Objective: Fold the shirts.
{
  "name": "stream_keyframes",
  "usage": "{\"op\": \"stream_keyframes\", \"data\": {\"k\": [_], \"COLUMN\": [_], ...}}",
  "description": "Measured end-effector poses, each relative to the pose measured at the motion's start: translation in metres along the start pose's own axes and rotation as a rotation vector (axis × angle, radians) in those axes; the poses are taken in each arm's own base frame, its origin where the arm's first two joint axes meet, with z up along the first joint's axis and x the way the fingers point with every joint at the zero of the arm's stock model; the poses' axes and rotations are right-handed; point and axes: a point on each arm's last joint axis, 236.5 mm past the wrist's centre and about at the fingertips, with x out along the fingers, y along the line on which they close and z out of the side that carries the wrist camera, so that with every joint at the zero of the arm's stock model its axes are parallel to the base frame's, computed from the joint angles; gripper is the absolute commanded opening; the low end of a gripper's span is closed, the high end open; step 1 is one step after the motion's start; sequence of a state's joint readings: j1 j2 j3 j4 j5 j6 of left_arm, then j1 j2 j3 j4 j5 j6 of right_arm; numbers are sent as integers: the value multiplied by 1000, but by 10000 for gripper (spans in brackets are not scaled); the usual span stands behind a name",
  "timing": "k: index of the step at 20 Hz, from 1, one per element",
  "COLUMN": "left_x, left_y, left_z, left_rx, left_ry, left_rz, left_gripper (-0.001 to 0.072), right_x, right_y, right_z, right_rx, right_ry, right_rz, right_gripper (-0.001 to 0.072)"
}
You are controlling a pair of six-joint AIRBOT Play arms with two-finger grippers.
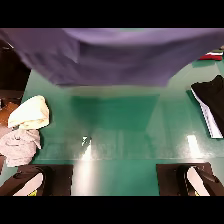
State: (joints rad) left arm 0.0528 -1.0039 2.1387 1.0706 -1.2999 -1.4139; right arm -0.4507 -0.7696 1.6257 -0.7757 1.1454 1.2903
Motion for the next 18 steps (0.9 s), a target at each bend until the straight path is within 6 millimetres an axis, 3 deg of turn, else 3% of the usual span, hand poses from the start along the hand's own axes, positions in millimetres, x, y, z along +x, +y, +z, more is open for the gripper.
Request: {"op": "stream_keyframes", "data": {"k": [2,5,8,10,11,13,16,18], "left_x": [-39,-91,-113,-100,-83,-31,53,97], "left_y": [-22,-50,-66,-58,-49,-24,15,35], "left_z": [40,76,88,79,68,23,-85,-158], "left_rx": [45,77,74,46,19,-52,-184,-272], "left_ry": [-150,-319,-386,-352,-307,-143,211,419], "left_rz": [-7,-26,-54,-54,-49,-40,-42,-52], "left_gripper": [23,22,22,22,22,23,23,23], "right_x": [-33,-76,-92,-80,-68,-33,22,51], "right_y": [27,44,33,9,-6,-44,-105,-126], "right_z": [47,89,98,85,72,29,-68,-130], "right_rx": [-97,-194,-213,-171,-133,-29,151,249], "right_ry": [-127,-248,-236,-145,-81,105,454,650], "right_rz": [-14,-100,-206,-259,-272,-294,-314,-292], "right_gripper": [11,11,10,10,10,10,10,10]}}
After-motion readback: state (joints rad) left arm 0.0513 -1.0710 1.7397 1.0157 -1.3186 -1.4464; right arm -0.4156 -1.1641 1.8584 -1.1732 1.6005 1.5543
